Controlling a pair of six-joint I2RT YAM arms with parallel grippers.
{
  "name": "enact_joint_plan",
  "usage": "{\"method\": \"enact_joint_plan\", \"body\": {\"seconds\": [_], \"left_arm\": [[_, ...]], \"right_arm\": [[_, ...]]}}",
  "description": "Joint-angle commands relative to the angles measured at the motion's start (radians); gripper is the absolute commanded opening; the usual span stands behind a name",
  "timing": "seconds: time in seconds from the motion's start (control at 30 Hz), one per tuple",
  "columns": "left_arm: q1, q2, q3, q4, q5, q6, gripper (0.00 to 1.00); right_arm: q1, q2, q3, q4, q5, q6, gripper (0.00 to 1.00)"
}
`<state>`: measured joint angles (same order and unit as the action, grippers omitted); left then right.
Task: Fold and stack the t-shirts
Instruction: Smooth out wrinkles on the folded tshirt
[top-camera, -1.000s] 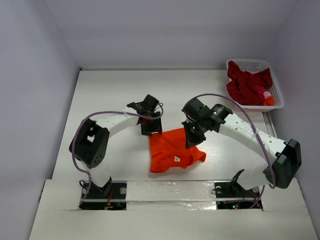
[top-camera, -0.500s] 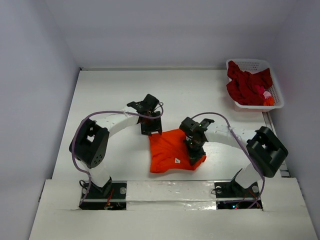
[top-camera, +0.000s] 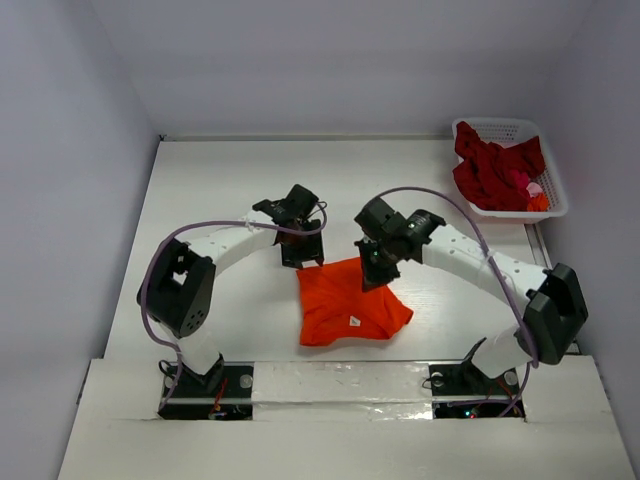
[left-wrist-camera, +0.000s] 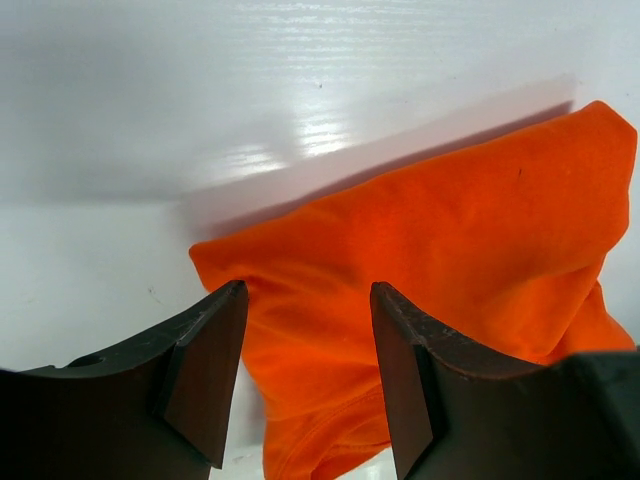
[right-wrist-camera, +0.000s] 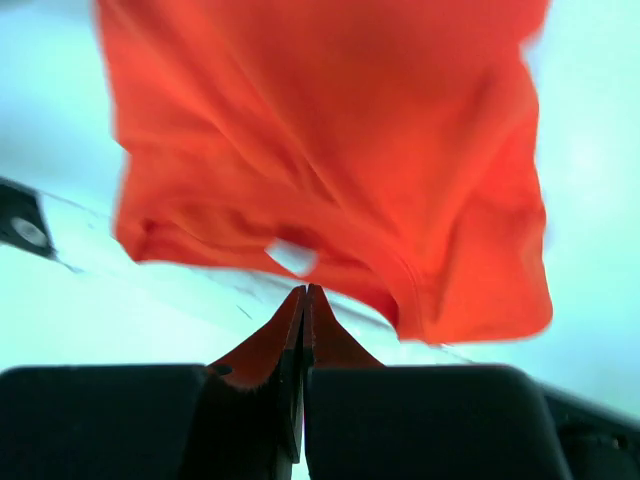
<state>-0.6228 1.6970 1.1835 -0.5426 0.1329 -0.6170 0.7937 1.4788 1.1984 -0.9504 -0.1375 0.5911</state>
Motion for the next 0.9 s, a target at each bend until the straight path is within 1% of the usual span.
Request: {"method": "enact_joint_plan", "body": {"seconds": [0.0,0.2,0.37,0.43,0.63,0.87], "left_arm": [[-0.008,-0.085,0.018,-0.054,-0.013,0.011,0.49],[-0.017,-0.180,-0.087,-0.056,-0.003,-0.012,0.48],[-0.026,-0.204,-0.145,-0.039,0.046,-0.015,0.48],[-0.046,-0.191,-0.154,-0.037,0.051,-0.013,0.47],[-0.055,-0.157,-0.179,-0.010,0.074,-0.009,0.47],[-0.055,-0.063,-0.194,0.032,0.103,0.011,0.47]], "right_arm": [[-0.004,0.087,0.067,0.013,0.027,0.004,0.00],[-0.051,0.224,0.046,0.131,-0.019,-0.010,0.00],[-0.080,0.297,0.052,0.174,-0.042,-0.022,0.00],[-0.080,0.331,0.076,0.182,-0.053,-0.025,0.00],[-0.090,0.376,0.136,0.185,-0.079,-0.024,0.00],[-0.099,0.403,0.142,0.200,-0.105,-0.017,0.00]]}}
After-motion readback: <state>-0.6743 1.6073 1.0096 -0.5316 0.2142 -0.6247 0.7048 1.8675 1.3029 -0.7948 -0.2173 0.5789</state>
